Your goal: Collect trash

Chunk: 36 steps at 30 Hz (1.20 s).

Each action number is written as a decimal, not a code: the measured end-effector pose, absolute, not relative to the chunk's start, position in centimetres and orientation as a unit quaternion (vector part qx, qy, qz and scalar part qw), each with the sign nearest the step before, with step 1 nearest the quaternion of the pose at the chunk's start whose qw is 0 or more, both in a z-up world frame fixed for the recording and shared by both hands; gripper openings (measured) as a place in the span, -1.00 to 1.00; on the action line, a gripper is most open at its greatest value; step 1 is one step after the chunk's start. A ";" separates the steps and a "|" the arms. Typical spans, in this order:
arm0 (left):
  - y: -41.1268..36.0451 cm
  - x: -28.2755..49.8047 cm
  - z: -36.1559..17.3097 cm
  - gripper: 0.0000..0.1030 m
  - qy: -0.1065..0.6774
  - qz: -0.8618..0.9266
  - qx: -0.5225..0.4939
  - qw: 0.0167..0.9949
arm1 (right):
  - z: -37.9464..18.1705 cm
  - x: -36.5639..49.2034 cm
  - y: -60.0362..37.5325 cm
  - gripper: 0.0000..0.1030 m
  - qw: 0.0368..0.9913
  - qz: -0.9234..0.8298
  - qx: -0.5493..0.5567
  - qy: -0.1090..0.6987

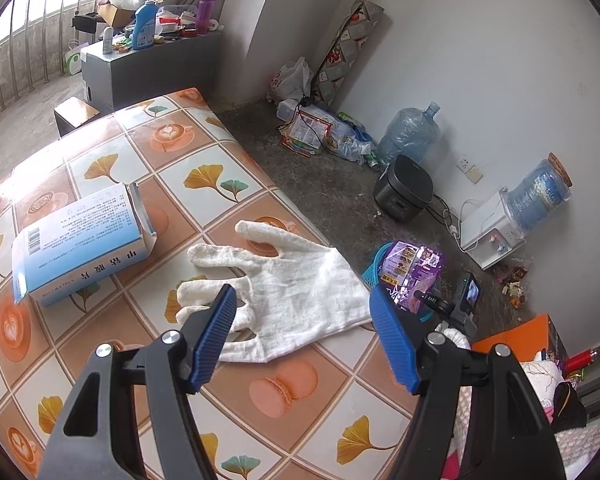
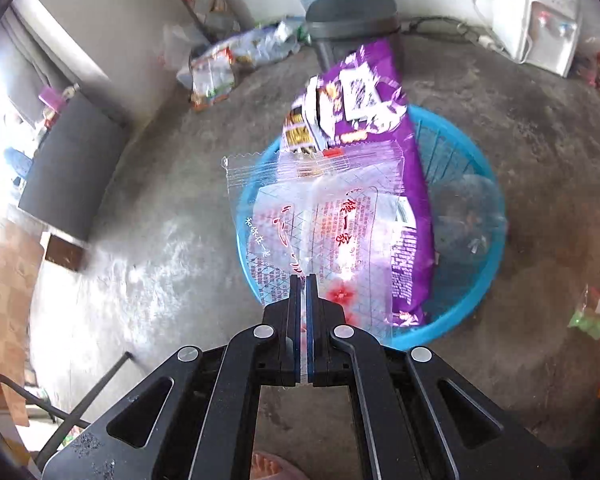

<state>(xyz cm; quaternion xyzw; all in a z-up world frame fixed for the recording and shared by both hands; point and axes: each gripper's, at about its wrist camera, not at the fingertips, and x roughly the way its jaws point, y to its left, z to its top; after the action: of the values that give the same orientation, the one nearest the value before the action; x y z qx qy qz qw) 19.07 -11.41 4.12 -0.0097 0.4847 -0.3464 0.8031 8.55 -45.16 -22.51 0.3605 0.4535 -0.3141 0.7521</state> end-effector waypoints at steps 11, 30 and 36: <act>-10.5 21.1 2.4 0.30 0.506 -0.310 -0.016 0.804 | -34.4 14.5 -50.4 -0.99 0.626 -0.305 0.348 0.628; -8.4 20.1 3.8 0.30 0.488 -0.313 -0.036 0.814 | -30.2 12.2 -48.4 -0.03 0.701 -0.248 0.409 0.529; -6.6 18.7 4.9 0.30 0.472 -0.319 -0.050 0.821 | -24.6 9.5 -48.0 -0.01 0.740 -0.221 0.448 0.450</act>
<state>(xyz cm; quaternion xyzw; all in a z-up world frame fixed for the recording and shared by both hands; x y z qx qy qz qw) 18.73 -6.64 4.85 -0.0500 0.4716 -0.3190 0.8206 9.50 -48.03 -24.57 0.4484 0.4500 -0.2206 0.7401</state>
